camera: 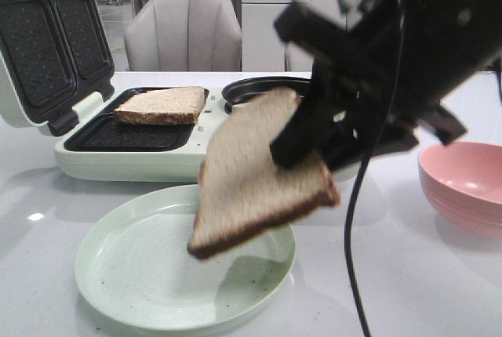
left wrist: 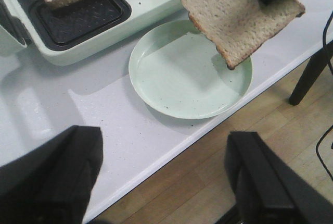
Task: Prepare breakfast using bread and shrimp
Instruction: 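Carry the bread with the right gripper onto the sandwich maker plate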
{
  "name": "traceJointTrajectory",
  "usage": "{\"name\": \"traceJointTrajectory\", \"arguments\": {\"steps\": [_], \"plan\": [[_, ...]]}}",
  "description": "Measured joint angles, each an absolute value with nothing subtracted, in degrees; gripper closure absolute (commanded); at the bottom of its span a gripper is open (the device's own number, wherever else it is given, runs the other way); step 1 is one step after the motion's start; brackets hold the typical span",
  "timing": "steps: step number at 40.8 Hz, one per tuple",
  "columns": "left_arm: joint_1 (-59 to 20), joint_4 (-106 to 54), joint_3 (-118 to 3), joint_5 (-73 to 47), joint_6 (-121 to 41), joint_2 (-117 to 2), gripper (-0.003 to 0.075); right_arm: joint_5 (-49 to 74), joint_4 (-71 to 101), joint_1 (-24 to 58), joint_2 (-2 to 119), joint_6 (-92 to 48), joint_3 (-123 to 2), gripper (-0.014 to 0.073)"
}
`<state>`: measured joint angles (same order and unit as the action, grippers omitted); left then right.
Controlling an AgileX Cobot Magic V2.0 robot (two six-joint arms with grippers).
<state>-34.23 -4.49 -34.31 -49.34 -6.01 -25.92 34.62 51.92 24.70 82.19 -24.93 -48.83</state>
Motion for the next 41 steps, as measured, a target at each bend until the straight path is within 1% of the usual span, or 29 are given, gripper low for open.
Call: {"name": "traceJointTrajectory", "arguments": {"steps": [7,13,23,32,34,36,38,40,41], "plan": [[-34.23,-4.49,-34.31,-49.34,-6.01,-25.92,0.0190,32.27,54.27,25.54,82.17,-24.93,-53.52,0.0547],[-34.23,-4.49,-34.31,-49.34,-6.01,-25.92,0.0190,29.00,54.74,27.96,86.64,-24.93,-59.77,0.0547],[-34.23,-4.49,-34.31,-49.34,-6.01,-25.92,0.0190,29.41,55.68,29.33,101.15,-25.04,-76.31,0.0547],[-34.23,-4.49,-34.31,-49.34,-6.01,-25.92,0.0190,32.84,56.61,29.33,115.22,-25.04,-91.70,0.0542],[-34.23,-4.49,-34.31,-49.34,-6.01,-25.92,0.0190,33.40,56.75,29.33,117.88,-25.04,-94.35,0.0518],[-34.23,-4.49,-34.31,-49.34,-6.01,-25.92,0.0190,33.70,56.75,29.33,120.25,-25.04,-96.59,0.0468],[-34.23,-4.49,-34.31,-49.34,-6.01,-25.92,0.0190,34.17,56.75,29.33,121.98,-25.04,-98.09,0.0387],[-34.23,-4.49,-34.31,-49.34,-6.01,-25.92,0.0190,34.21,56.75,29.33,123.49,-25.04,-99.26,0.0265],[-34.23,-4.49,-34.31,-49.34,-6.01,-25.92,0.0190,34.21,56.75,29.33,124.11,-25.04,-99.44,0.0232]]}}
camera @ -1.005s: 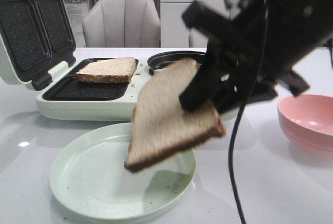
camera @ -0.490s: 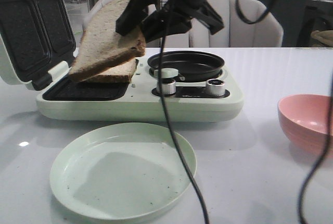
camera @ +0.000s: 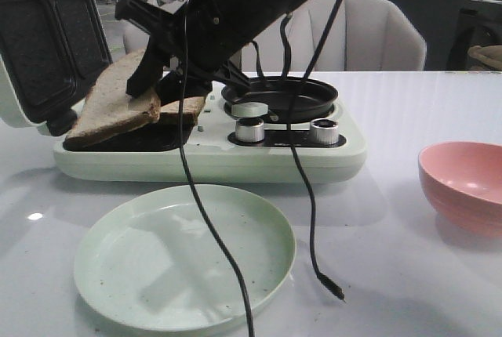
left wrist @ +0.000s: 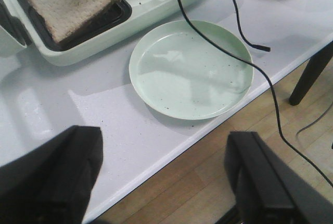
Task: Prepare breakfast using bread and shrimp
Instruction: 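Carry the bread with the right gripper onto the sandwich maker plate, then release the bread and raise the right gripper away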
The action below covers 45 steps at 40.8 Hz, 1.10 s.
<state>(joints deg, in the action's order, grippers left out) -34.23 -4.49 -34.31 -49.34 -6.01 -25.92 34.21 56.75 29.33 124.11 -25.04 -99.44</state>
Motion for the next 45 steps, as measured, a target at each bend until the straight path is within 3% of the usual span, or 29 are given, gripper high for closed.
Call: {"name": "traceJointTrajectory", "arguments": {"steps": [4,6,19,29,45], "plan": [[-34.23,-4.49,-34.31,-49.34,-6.01,-25.92,0.0190,34.21,56.75,29.33,124.93,-25.04,-99.72,0.0028],[-34.23,-4.49,-34.31,-49.34,-6.01,-25.92,0.0190,34.21,56.75,29.33,124.93,-25.04,-99.81,-0.0008],[-34.23,-4.49,-34.31,-49.34,-6.01,-25.92,0.0190,38.20,53.40,26.24,121.86,-24.57,-99.81,0.0065],[-34.23,-4.49,-34.31,-49.34,-6.01,-25.92,0.0190,43.46,33.87,26.01,110.68,-16.46,-99.23,0.0079],[-34.23,-4.49,-34.31,-49.34,-6.01,-25.92,0.0190,44.20,5.93,28.01,82.82,-2.00,-73.25,0.0079]]}}
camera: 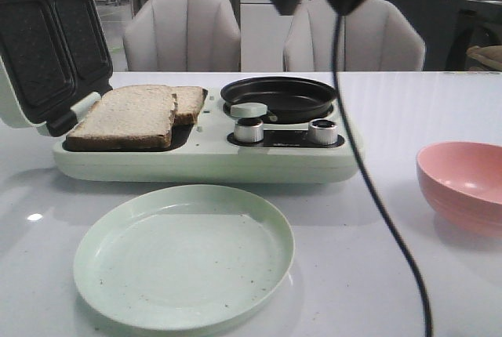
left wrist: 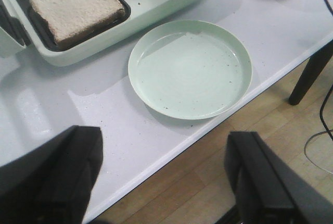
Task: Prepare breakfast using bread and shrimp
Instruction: 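Release the bread and raise the right gripper away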
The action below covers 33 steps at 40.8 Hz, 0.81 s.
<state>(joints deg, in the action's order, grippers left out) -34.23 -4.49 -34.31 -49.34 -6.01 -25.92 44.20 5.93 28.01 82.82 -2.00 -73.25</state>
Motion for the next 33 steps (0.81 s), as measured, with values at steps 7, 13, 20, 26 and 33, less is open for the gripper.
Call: {"name": "traceJointTrajectory", "arguments": {"steps": [7,13,20,26,33], "plan": [[-34.23,-4.49,-34.31,-49.34,-6.01,-25.92,0.0190,44.20,0.00,28.01,70.10,3.29,-60.85,0.0079],[-34.23,-4.49,-34.31,-49.34,-6.01,-25.92,0.0190,44.20,-0.92,28.01,59.87,4.18,-51.87,0.0079],[-34.23,-4.49,-34.31,-49.34,-6.01,-25.92,0.0190,44.20,-0.92,28.01,49.00,4.77,-43.58,0.0079],[-34.23,-4.49,-34.31,-49.34,-6.01,-25.92,0.0190,44.20,-0.92,28.01,40.08,4.88,-38.52,0.0079],[-34.23,-4.49,-34.31,-49.34,-6.01,-25.92,0.0190,44.96,-0.92,28.01,30.20,4.98,-34.86,0.0079]]}}
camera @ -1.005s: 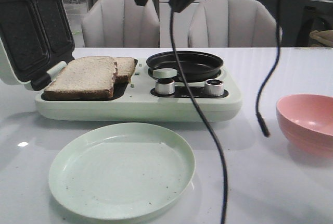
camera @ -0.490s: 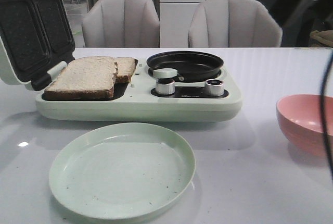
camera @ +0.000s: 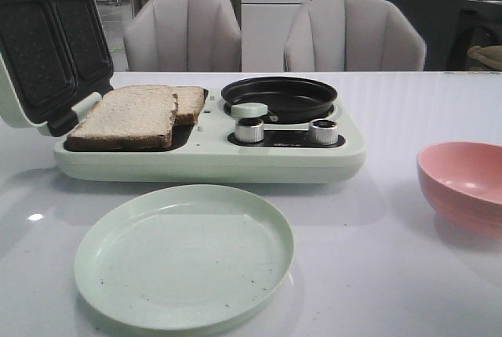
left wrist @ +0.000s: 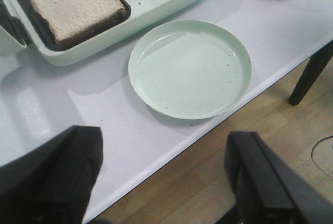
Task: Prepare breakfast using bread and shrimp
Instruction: 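Release the bread and raise the right gripper away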
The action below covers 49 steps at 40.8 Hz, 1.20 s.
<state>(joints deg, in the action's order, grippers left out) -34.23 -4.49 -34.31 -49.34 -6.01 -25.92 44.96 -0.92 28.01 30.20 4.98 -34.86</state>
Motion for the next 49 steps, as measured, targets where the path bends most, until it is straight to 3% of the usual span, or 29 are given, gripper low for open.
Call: {"name": "traceJointTrajectory", "arguments": {"steps": [10,40,45,49], "plan": [[-34.23,-4.49,-34.31,-49.34,-6.01,-25.92,0.0190,45.84,-0.92,28.01,22.84,4.98,-32.84,0.0079],[-34.23,-5.85,-34.44,-49.36,-6.01,-26.20,0.0193,46.66,-0.92,28.01,22.72,5.19,-32.74,0.0079],[-34.23,-5.18,-37.03,-53.53,-6.01,-30.01,0.0264,46.66,-0.92,28.01,22.72,5.19,-32.74,0.0079],[-34.23,-4.40,-40.02,-58.28,-6.01,-35.33,0.0373,46.66,-0.92,28.01,22.72,5.19,-32.74,0.0079]]}}
